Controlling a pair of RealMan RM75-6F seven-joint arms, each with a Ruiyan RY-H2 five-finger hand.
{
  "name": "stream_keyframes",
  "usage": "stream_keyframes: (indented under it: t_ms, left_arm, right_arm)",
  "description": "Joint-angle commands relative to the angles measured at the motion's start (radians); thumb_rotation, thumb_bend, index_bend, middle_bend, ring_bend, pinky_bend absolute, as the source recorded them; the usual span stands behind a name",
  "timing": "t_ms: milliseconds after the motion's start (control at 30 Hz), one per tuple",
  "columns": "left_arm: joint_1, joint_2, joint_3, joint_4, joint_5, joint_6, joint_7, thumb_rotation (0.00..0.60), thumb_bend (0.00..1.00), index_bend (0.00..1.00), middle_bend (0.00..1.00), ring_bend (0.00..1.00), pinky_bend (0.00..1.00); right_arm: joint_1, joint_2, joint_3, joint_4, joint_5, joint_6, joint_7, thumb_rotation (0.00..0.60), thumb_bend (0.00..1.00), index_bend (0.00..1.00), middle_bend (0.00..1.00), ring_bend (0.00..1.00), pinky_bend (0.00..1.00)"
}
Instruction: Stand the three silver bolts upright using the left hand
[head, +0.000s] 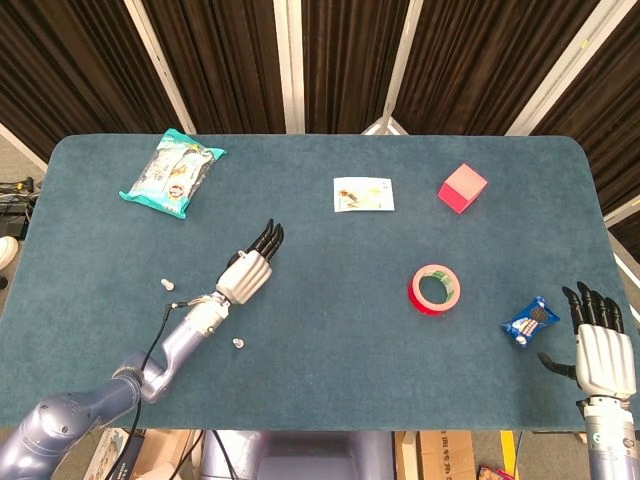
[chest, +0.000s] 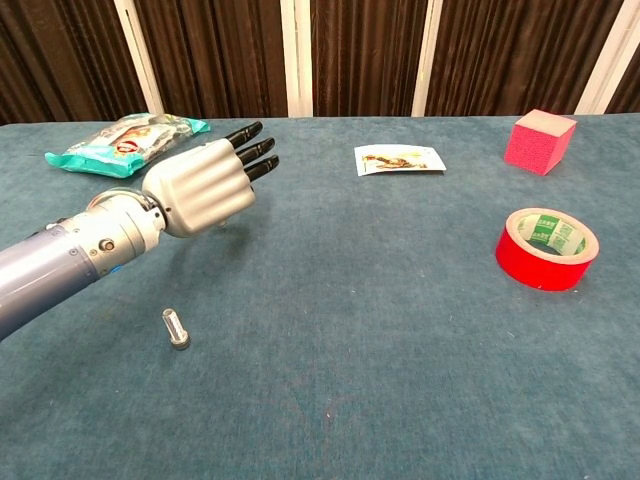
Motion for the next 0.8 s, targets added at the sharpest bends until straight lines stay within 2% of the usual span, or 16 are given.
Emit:
stream_keyframes:
  t_ms: [33,567,800]
  left_arm:
    - [0.003,-0.005,-0.007,0.009,0.001,-0.003,0.004,0.6,0.51,0.55,0.06,0.0,0.0]
    - [0.012,-0.023,-0.029,0.028,0.019,-0.024,0.019,0.6,0.5,0.51,0.06,0.0,0.0]
    - [0.015,-0.025,-0.038,0.018,0.024,-0.02,0.033,0.6,0.48,0.42,0.05,0.0,0.0]
  right_arm:
    - [0.0,0.002,0.001,-0.002,0.001,0.0,0.0,0.6,0.0,0.11,0.03,0.0,0.0]
    - [-0.001,0.0,0.003,0.003,0.003,0.001,0.005,0.6,0.0,0.11,0.03,0.0,0.0]
    - [-0.002,0.002,0.004,0.002,0.004,0.003,0.007,0.6,0.0,0.11,0.03,0.0,0.0]
